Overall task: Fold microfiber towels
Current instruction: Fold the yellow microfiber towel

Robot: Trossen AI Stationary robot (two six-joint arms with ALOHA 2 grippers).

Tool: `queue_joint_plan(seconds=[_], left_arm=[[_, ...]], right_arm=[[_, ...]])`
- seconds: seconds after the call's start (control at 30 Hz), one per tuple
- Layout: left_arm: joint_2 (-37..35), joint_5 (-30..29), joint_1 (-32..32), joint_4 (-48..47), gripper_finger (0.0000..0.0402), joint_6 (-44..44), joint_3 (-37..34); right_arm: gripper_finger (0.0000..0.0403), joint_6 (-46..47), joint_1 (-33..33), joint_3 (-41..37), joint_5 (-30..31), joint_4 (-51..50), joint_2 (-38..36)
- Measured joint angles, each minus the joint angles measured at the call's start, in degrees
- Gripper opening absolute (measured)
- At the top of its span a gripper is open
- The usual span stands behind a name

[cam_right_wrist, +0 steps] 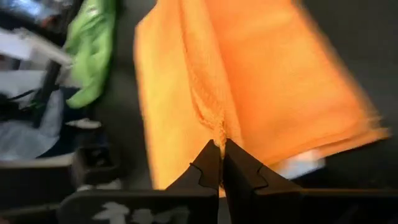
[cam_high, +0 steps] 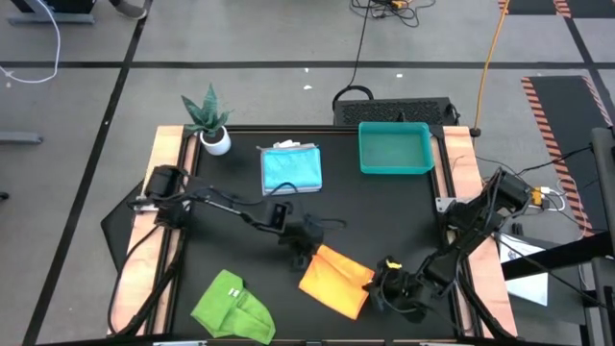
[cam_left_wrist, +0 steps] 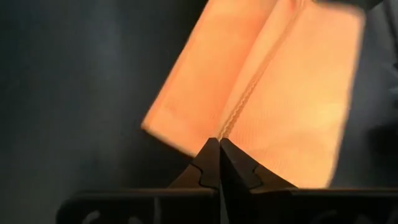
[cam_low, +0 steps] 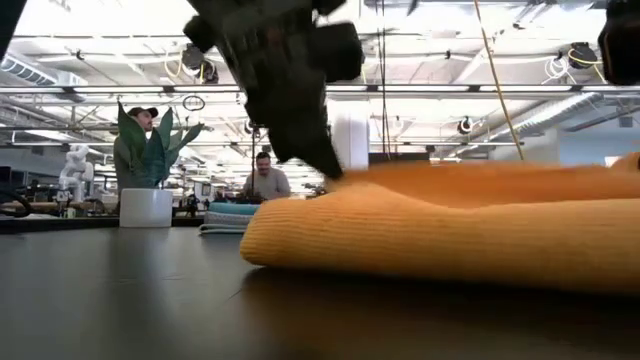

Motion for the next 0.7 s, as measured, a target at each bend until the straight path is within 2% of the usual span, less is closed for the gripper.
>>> queue_joint_plan(seconds=[0.2, 0.33, 0.57, 0.7], left_arm=[[3.0, 2.2, 1.6, -3.2, 0.0002, 3.0, 2.5], [3.2, 1.6, 2.0, -2.2, 0.0012, 3.9, 2.6], [3.1, -0.1, 4.5, -2.7, 0.0072, -0.6, 2.7], [2.7, 3.5, 6.2, -5.4, 0.0105, -3.1, 4.1]], right_arm=[[0.0, 1.2, -0.8, -0.6, -0.8, -1.4, 0.1], [0.0, 2.0, -0.8, -0.6, -0.7, -3.1, 0.1], [0.0, 3.3, -1.3, -0.6, -1.2, -5.8, 0.1], [0.0, 2.3, -2.3, -0.6, -1.1, -5.8, 0.1]])
